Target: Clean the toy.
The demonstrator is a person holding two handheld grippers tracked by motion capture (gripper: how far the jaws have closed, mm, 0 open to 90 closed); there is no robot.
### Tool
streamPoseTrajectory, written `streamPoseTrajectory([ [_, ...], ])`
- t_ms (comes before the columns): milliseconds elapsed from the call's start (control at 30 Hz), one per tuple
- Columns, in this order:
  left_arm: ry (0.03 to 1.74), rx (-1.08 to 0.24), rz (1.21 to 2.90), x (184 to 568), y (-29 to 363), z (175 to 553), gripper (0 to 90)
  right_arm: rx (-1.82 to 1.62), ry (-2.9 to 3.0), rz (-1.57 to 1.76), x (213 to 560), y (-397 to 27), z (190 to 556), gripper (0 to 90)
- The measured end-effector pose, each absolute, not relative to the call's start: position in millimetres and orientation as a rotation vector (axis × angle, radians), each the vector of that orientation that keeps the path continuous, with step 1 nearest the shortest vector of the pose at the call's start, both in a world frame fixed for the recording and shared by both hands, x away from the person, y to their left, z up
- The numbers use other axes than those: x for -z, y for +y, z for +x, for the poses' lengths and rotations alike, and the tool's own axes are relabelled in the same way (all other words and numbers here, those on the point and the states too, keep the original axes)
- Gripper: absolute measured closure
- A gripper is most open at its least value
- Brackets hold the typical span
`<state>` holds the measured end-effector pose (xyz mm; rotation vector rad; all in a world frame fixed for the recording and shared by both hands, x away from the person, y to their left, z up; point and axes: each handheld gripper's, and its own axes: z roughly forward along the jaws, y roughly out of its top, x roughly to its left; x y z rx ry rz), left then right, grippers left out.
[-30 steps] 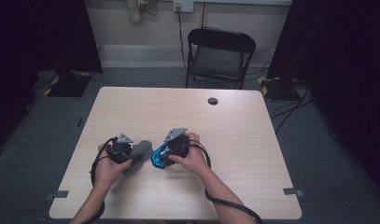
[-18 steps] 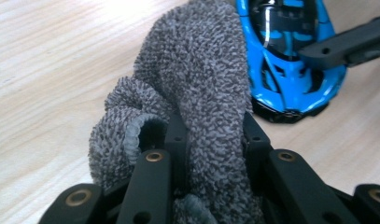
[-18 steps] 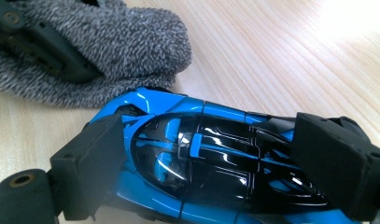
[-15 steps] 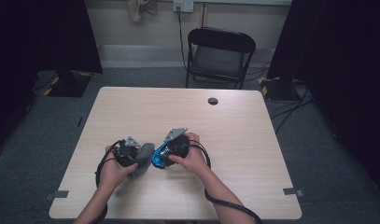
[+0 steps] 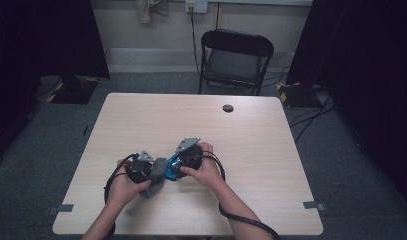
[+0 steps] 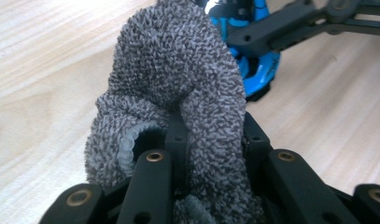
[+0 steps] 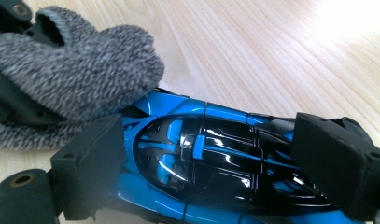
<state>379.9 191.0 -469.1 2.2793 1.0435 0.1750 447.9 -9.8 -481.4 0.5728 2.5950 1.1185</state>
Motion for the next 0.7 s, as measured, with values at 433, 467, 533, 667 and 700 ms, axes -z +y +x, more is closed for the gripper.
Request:
streamPoseTrajectory([
  [433, 0.975, -0.081, 2.321, 466.2, 173.4, 364.3, 71.3, -1.117, 2.594, 0.573, 481.5, -10.0, 447.4, 9.8],
  [467, 0.969, -0.065, 2.319, 466.3, 172.0, 364.0, 71.3, -1.119, 2.593, 0.575, 481.5, -10.1, 447.4, 9.8],
  [533, 0.957, -0.046, 2.313, 466.8, 168.5, 363.1, 71.3, -1.121, 2.591, 0.573, 481.7, -10.2, 447.3, 9.8],
  [667, 0.932, -0.021, 2.317, 466.8, 162.9, 361.8, 71.3, -1.124, 2.587, 0.571, 481.9, -10.5, 447.2, 9.8],
  [700, 0.926, -0.006, 2.309, 467.1, 161.2, 361.4, 71.3, -1.126, 2.587, 0.572, 482.0, -10.4, 447.2, 9.8],
])
